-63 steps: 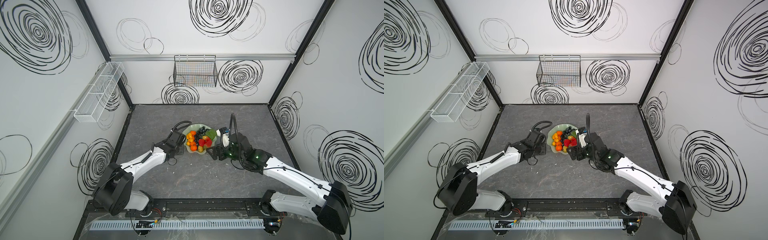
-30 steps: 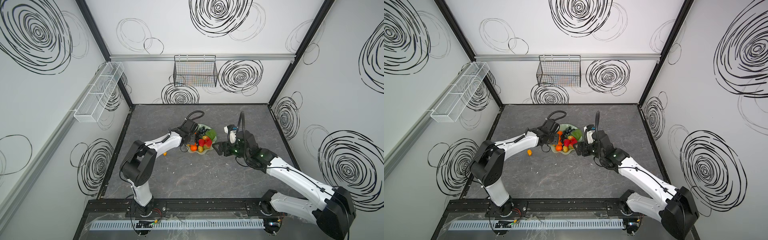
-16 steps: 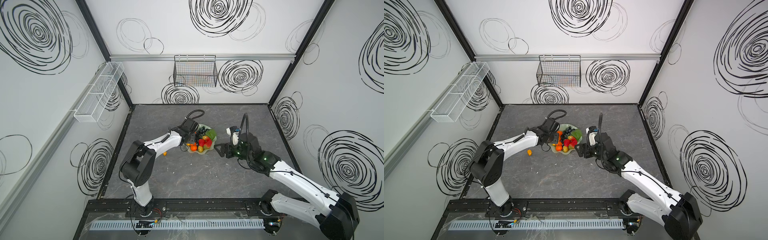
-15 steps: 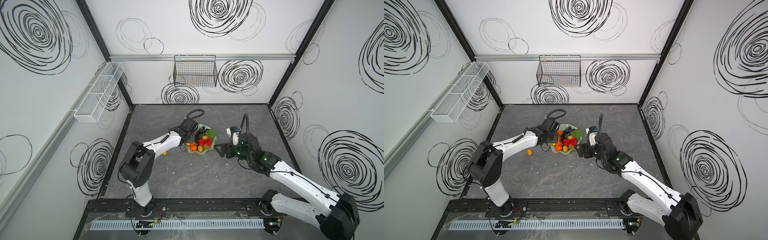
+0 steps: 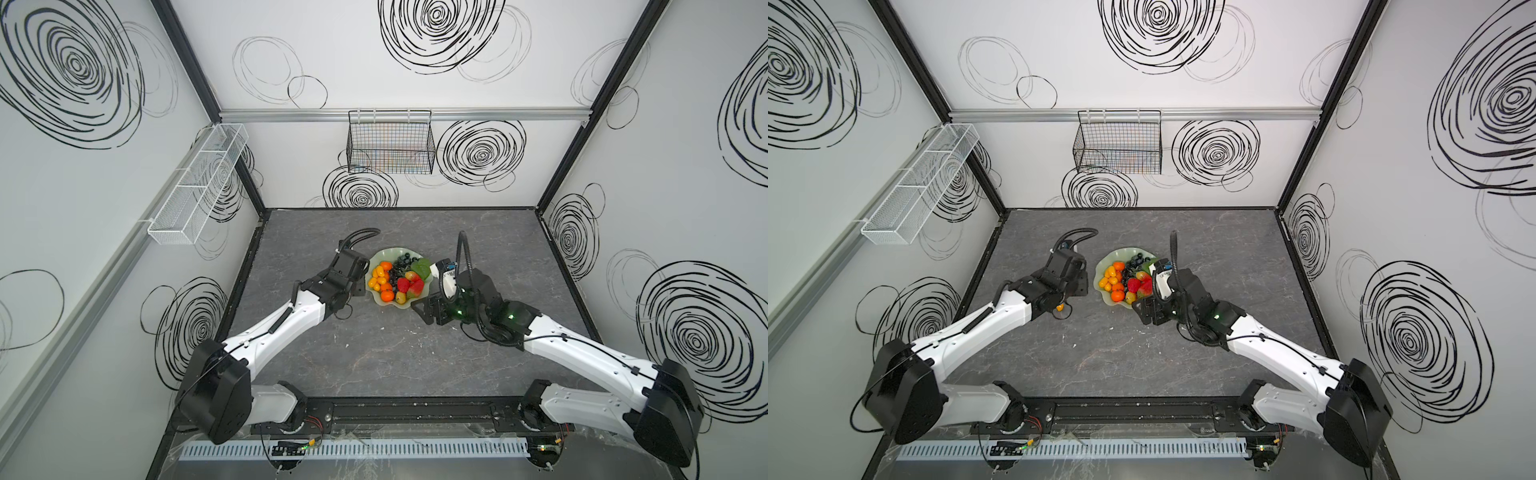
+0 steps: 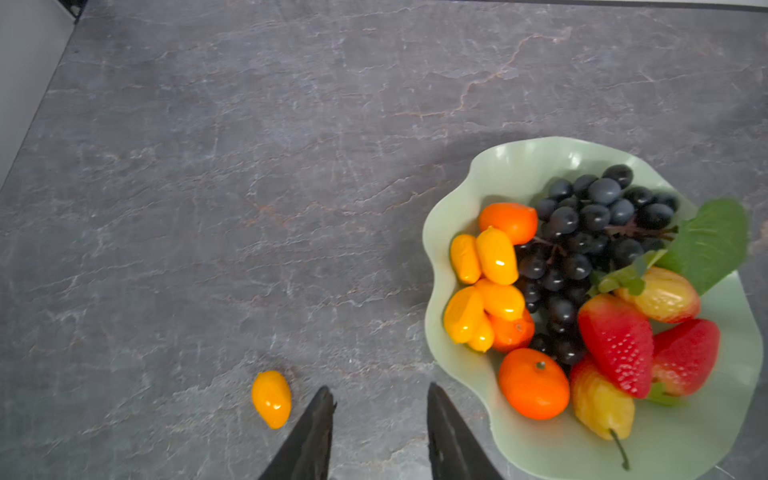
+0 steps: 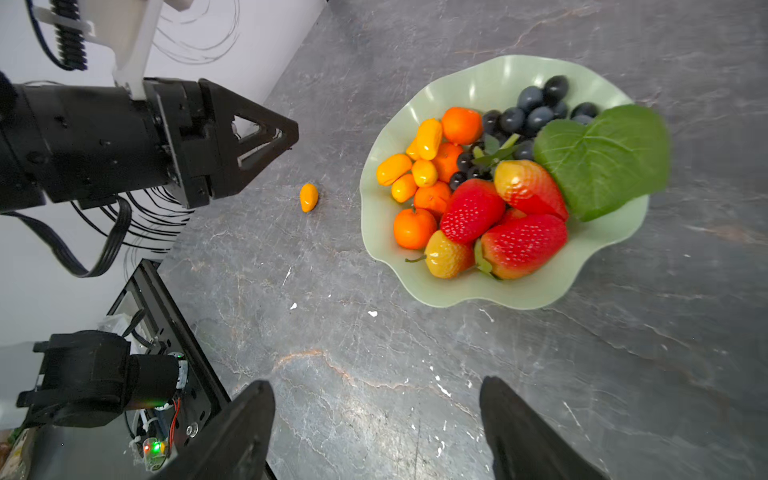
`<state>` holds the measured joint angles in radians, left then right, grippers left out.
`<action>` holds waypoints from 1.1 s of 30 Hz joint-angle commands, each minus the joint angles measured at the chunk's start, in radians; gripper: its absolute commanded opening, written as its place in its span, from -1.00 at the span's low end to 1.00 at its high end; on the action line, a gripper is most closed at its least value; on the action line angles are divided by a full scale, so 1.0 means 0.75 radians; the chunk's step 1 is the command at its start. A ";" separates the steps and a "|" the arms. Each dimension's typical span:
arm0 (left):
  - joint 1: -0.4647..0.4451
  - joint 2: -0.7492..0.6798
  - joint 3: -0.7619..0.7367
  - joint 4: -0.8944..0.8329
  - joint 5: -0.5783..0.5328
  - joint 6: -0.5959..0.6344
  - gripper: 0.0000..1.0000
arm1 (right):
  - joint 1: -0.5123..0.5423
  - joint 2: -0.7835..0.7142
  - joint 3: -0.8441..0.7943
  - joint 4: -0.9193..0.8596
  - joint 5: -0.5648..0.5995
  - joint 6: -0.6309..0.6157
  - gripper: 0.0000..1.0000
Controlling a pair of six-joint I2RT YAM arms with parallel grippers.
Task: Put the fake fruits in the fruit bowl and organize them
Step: 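Lower the yellow fruit into the bowl and open the left gripper, then move the left gripper onto the last yellow fruit and close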
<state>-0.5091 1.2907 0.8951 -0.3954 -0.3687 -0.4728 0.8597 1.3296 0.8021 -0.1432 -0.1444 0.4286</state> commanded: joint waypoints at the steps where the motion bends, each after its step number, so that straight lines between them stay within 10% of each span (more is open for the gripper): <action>1: 0.017 -0.114 -0.085 0.018 -0.079 -0.095 -0.15 | 0.068 0.103 0.110 0.056 0.038 -0.024 0.65; 15: 0.315 -0.109 -0.316 0.117 0.161 -0.188 -0.18 | 0.267 0.421 0.531 -0.105 0.070 -0.075 0.66; 33: 0.366 0.229 -0.208 0.214 0.144 -0.152 -0.18 | 0.289 0.408 0.532 -0.149 0.078 -0.106 0.67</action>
<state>-0.2447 1.4399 0.7002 -0.2779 -0.2535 -0.5911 1.0710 1.6485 1.2129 -0.2584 -0.0994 0.3576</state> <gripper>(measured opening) 0.410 0.837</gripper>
